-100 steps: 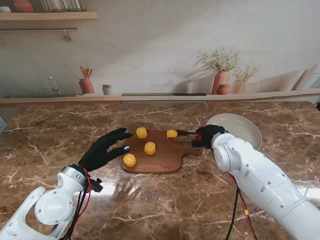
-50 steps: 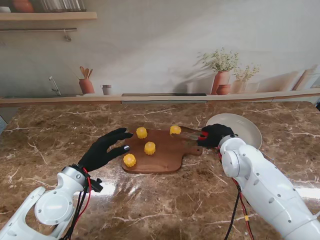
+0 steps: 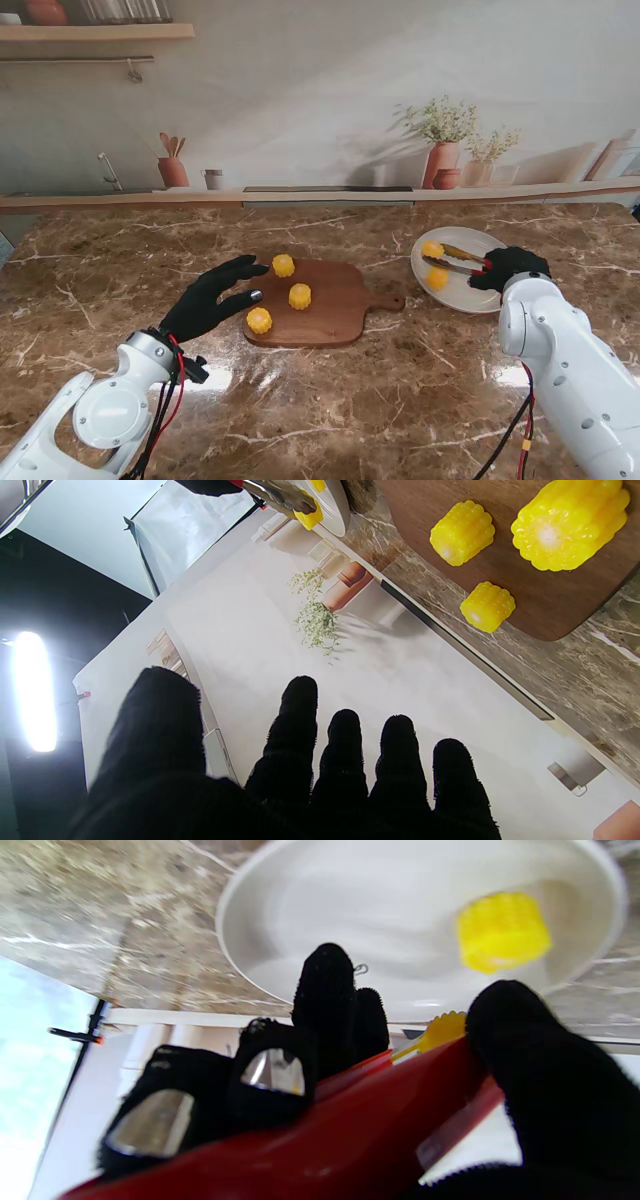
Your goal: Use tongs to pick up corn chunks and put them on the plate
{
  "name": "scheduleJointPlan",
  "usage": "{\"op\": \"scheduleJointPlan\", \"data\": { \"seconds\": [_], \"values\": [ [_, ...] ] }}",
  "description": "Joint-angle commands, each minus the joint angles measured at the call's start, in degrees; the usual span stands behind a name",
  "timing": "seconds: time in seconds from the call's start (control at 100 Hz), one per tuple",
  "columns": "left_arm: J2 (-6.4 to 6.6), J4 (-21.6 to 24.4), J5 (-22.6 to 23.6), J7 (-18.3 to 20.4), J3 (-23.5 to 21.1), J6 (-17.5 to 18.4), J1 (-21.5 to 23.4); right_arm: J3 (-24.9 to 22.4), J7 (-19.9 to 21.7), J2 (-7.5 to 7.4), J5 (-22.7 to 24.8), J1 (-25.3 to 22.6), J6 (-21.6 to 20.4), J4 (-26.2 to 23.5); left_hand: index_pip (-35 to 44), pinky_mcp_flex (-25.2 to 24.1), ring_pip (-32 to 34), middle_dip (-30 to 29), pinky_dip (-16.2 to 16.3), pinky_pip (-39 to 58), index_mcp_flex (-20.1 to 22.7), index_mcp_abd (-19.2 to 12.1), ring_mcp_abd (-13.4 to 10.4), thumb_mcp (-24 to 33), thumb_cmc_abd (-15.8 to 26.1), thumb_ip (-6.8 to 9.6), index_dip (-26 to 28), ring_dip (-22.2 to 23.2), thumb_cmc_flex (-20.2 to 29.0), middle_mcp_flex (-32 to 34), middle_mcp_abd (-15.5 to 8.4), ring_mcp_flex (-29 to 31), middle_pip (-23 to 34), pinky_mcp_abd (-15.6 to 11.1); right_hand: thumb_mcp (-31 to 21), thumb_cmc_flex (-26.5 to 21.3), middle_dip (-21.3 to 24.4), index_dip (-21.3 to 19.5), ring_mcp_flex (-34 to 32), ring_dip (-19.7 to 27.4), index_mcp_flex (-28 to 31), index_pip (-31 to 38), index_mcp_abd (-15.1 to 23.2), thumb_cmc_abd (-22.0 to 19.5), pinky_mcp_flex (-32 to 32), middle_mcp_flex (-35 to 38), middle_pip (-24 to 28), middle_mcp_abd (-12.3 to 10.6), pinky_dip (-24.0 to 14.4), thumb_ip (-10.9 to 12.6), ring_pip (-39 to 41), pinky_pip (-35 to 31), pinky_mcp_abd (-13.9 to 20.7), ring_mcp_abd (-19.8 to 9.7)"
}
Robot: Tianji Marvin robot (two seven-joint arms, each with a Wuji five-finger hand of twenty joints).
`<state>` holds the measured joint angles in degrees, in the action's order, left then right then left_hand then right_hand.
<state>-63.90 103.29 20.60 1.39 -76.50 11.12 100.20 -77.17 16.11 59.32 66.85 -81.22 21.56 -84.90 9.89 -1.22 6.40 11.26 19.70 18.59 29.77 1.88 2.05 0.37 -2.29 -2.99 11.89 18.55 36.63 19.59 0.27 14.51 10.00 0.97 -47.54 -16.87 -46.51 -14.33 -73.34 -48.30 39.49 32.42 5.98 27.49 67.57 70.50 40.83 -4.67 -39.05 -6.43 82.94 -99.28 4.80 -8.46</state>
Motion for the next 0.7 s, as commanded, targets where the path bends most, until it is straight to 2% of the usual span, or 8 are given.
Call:
{"op": "scheduleJointPlan", "data": {
  "seconds": [0.0, 0.14, 0.16, 0.17, 0.24, 0.33, 0.44, 0.69],
  "values": [
    [0.1, -0.06, -0.06, 0.47, 0.14, -0.2, 0.01, -0.38, 0.86, -0.41, -0.03, 0.27, 2.34, 2.62, 0.15, -0.8, -1.73, -0.21, 0.82, -2.21, 1.73, -1.92, -0.2, -2.0, 2.01, 0.98, 0.78, -0.65, 0.55, 0.38, -0.48, -2.71, -1.24, -0.52, -10.57, -4.85, -1.03, 0.48, -2.67, -4.81, 3.65, 0.35, 3.38, -8.53, 3.2, 8.52, 0.24, 4.77, -6.62, 4.76, 13.36, -20.7, 8.58, -9.01],
    [0.09, 0.09, 0.22, 0.4, 0.06, -0.48, -0.07, 1.19, 1.1, -0.48, 0.33, 2.03, 6.97, 5.43, 0.15, -0.76, -1.71, -0.2, 0.86, -2.17, 1.67, -1.93, -0.22, -1.98, 2.0, 0.99, 0.78, -0.63, 0.56, 0.44, -0.5, -2.66, -1.22, -0.51, -7.73, -4.89, -1.23, 1.1, -2.73, -4.99, 3.61, -2.95, 0.1, -9.82, 3.23, 8.32, 0.17, 4.25, -6.12, 5.37, 12.92, -20.7, 10.23, -10.75],
    [0.09, 0.08, 0.24, 0.4, 0.06, -0.52, -0.1, 1.42, 1.02, -0.5, 0.34, 2.26, 7.24, 5.78, 0.17, -0.76, -1.71, -0.2, 0.87, -2.17, 1.73, -1.95, -0.25, -2.02, 1.97, 0.97, 0.79, -0.63, 0.49, 0.43, -0.49, -2.66, -1.22, -0.51, -6.31, -4.51, -1.26, 0.7, -2.75, -5.13, 3.75, -4.86, -1.2, -10.53, 3.24, 8.16, 0.15, 4.0, -5.99, 5.88, 12.84, -20.7, 10.66, -11.06],
    [0.09, 0.08, 0.24, 0.41, 0.07, -0.55, -0.11, 1.49, 1.0, -0.51, 0.32, 2.34, 7.3, 5.91, 0.16, -0.75, -1.72, -0.2, 0.87, -2.16, 1.71, -1.99, -0.29, -2.0, 1.97, 0.98, 0.79, -0.64, 0.52, 0.42, -0.5, -2.67, -1.23, -0.55, -5.22, -4.05, -1.27, -1.93, -2.77, -5.3, 4.02, -7.34, -1.9, -10.85, 3.24, 8.11, 0.14, 3.91, -5.94, 7.14, 12.73, -20.7, 10.76, -11.25],
    [0.13, 0.13, 0.23, 0.63, 0.08, -0.75, -0.16, 1.93, 0.84, -0.53, -0.2, 2.82, 7.75, 6.67, 0.15, -0.8, -1.74, -0.21, 0.86, -2.21, 1.66, -1.91, -0.25, -2.0, 2.0, 0.98, 0.78, -0.65, 0.49, 0.37, -0.49, -2.71, -1.26, -0.53, -2.33, 1.61, -1.53, -4.28, -2.84, -5.43, -0.16, -12.97, -8.11, -5.39, 3.26, 5.5, 0.29, 3.01, -5.3, 6.64, 12.03, -20.67, 12.83, -13.19],
    [0.18, 0.14, 0.24, 0.86, 0.1, -0.83, -0.23, 2.06, 0.22, -0.49, -0.98, 2.8, 7.47, 7.0, 0.11, -0.79, -1.76, -0.23, 0.86, -2.21, 1.62, -1.85, -0.22, -2.0, 1.97, 0.99, 0.77, -0.66, 0.47, 0.29, -0.45, -2.74, -1.31, -0.5, -1.0, 4.66, -1.7, -4.33, -2.89, -5.53, -4.16, -14.93, -11.34, -1.94, 3.29, 2.76, 1.31, 2.21, -4.96, 6.08, 11.54, -20.39, 14.34, -14.58],
    [0.23, 0.01, 0.29, 1.04, 0.11, -0.71, -0.45, 1.56, -1.06, -0.27, -2.37, 1.86, 6.9, 6.16, 0.09, -0.78, -1.78, -0.23, 0.87, -2.22, 1.6, -1.92, -0.27, -2.0, 1.96, 1.01, 0.76, -0.67, 0.38, 0.36, -0.56, -2.77, -1.3, -0.49, 2.77, 5.39, -1.46, -4.48, -2.94, -5.56, -6.21, -15.51, -11.93, -0.3, 3.3, 0.97, 2.54, 1.79, -4.96, 6.0, 11.3, -20.18, 14.9, -15.13],
    [0.52, -0.1, 0.56, 2.43, 0.1, -1.1, -1.17, -1.06, -5.0, 0.6, -4.13, -3.27, 1.87, -1.34, 0.08, -0.75, -1.76, -0.23, 0.93, -2.16, 1.61, -1.8, -0.28, -1.97, 1.9, 1.03, 0.75, -0.68, 0.45, 0.34, -0.56, -2.72, -1.28, -0.55, 2.24, 4.59, -0.9, -4.73, -2.91, -5.7, -4.98, -14.7, -10.87, -0.91, 3.29, 1.62, 3.07, 2.06, -5.1, 6.68, 11.81, -20.54, 14.39, -14.54]
  ]
}}
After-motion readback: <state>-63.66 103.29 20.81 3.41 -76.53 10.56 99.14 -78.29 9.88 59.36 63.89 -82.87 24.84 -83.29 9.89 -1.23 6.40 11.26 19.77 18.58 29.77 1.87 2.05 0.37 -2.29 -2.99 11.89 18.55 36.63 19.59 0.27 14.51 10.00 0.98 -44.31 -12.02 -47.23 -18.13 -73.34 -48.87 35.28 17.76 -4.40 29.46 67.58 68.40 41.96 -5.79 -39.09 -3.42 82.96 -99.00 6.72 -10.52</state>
